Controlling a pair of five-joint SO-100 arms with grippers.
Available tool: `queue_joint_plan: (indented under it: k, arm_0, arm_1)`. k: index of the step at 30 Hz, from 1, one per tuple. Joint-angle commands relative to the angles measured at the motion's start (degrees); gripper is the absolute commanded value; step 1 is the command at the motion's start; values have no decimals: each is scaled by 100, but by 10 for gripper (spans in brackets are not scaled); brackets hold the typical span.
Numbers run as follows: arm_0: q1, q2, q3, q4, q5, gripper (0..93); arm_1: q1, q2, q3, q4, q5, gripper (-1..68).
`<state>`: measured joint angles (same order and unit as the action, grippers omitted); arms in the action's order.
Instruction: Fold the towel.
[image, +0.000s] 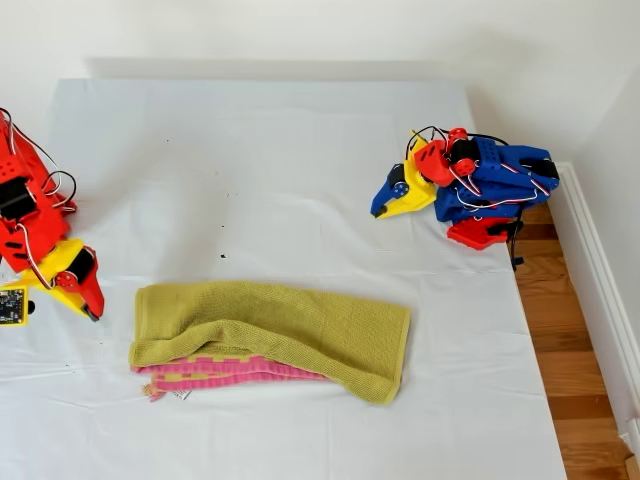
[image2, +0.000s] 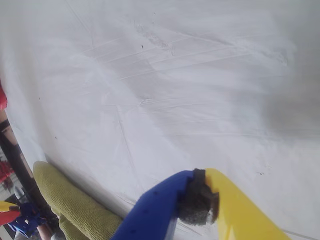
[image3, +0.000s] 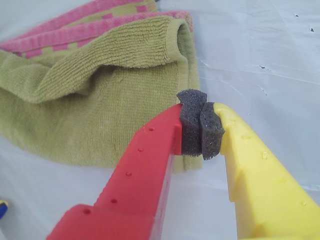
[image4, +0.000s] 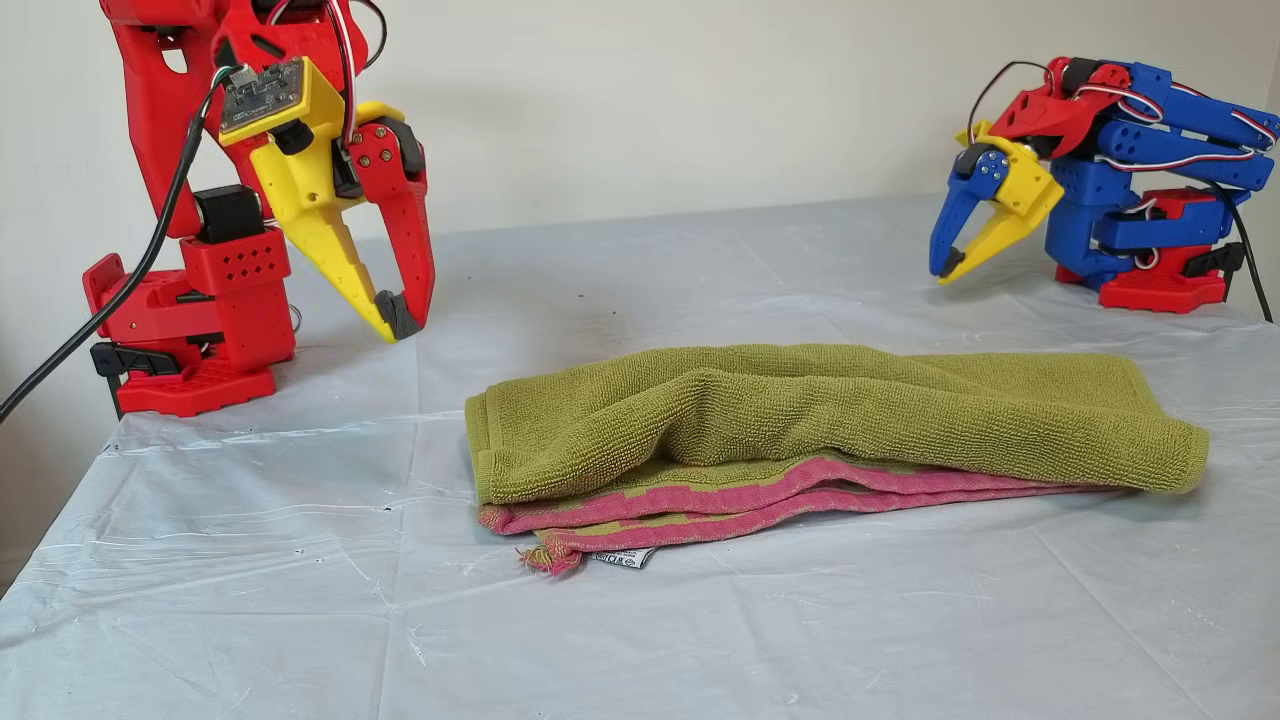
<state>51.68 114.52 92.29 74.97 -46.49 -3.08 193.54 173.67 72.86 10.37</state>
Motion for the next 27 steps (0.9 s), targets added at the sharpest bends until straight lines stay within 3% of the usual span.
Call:
queue_joint_plan:
  k: [1,11,27]
  arm_0:
    - [70,255,9,-158,-246,14]
    - [167,193,308,-879,176,14]
    - [105,536,1591,-1951,246,14]
  arm_1:
    - [88,466,35,9,62,2]
    - [-18,466,35,9,79,1]
    - [35,466,35,9,167,1]
